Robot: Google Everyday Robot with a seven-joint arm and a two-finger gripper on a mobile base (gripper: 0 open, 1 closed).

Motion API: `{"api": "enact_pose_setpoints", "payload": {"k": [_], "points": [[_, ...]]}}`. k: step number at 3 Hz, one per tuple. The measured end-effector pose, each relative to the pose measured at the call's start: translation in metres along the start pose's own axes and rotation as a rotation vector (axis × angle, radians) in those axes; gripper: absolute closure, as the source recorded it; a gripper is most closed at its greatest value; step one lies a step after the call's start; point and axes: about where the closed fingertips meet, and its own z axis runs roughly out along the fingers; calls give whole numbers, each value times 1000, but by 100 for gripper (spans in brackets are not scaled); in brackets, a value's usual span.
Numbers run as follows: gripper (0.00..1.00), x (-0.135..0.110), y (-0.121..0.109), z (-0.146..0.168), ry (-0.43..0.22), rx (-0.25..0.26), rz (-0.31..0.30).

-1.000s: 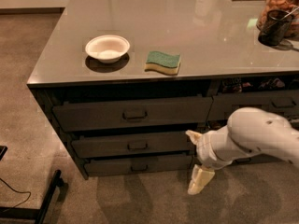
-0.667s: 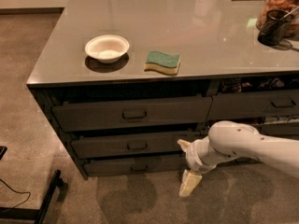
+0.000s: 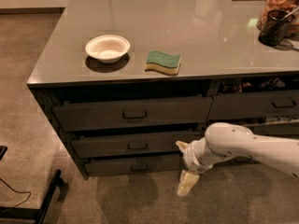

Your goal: Open middle drawer

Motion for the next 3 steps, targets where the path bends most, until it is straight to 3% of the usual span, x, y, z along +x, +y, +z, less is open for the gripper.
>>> {"api": "enact_pose_setpoints", "payload": {"k": [3], "points": [[0, 24, -67, 69, -19, 38, -1]]}}
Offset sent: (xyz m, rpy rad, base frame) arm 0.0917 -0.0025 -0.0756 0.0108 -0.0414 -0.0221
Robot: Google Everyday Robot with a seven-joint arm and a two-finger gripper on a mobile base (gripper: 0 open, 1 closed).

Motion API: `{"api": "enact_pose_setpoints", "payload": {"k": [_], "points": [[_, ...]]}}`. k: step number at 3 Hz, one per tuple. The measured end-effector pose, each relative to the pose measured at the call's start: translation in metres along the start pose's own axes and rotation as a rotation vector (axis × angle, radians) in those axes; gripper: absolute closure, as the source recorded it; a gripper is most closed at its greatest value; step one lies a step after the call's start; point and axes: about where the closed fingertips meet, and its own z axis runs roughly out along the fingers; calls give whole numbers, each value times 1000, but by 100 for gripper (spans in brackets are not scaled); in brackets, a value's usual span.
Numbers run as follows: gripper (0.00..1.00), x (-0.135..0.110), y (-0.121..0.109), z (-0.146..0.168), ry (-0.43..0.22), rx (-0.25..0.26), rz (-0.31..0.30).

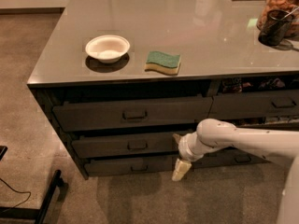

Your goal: Open middle drawer

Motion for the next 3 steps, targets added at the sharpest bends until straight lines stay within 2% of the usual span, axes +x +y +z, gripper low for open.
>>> {"api": "enact_pose_setpoints", "payload": {"k": [2, 3], "points": [[0, -1, -32, 32, -51, 46, -11], [0, -6, -44, 47, -74, 48, -26]]}}
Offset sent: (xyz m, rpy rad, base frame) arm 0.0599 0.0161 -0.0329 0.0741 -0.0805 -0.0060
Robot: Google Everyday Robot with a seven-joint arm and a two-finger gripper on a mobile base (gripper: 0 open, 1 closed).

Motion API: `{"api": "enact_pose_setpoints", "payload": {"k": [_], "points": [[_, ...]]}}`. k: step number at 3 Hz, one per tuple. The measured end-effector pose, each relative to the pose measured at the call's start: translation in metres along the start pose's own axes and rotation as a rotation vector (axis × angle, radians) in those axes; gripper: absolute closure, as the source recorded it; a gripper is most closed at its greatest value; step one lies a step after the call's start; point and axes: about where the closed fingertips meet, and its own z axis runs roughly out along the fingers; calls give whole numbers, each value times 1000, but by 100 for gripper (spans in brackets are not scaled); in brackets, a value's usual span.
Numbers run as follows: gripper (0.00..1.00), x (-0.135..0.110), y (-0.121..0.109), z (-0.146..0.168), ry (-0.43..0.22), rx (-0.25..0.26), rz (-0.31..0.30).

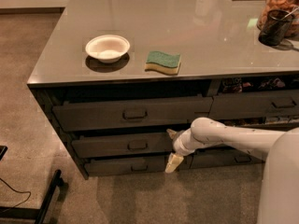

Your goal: Open middle drawer

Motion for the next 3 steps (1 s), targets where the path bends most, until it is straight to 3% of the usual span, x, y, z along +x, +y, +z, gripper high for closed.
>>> {"api": "enact_pose_setpoints", "payload": {"k": [2, 3], "points": [[0, -12, -22, 33, -63, 28, -43], [0, -7, -24, 43, -53, 29, -42]]}}
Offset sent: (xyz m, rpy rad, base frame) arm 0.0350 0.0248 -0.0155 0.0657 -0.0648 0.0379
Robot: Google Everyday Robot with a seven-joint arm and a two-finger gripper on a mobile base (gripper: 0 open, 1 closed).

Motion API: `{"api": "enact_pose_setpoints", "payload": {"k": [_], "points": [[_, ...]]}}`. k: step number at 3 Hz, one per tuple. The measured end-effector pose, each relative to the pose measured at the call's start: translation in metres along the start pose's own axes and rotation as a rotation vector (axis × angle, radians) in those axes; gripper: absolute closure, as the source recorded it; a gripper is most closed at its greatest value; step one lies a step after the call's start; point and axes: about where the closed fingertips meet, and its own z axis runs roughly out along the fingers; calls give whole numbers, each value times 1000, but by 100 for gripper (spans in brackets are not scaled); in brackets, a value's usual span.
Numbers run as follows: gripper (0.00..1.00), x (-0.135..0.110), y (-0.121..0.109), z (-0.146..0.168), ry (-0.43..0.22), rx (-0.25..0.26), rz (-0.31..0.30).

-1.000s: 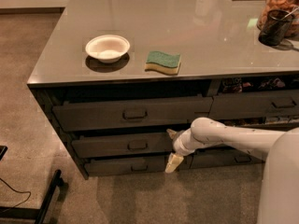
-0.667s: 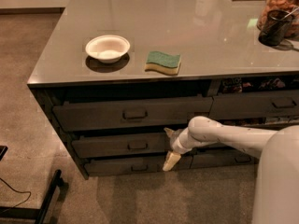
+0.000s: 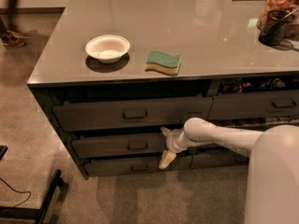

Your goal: Open middle drawer

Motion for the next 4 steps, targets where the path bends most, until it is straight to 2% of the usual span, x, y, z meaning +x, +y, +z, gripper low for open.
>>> {"api": "enact_pose_setpoints", "payload": {"k": [2, 3, 4], "points": [[0, 15, -1, 17, 64, -10, -11], [0, 22, -1, 25, 108, -34, -27], [0, 22, -1, 25, 109, -35, -27]]}}
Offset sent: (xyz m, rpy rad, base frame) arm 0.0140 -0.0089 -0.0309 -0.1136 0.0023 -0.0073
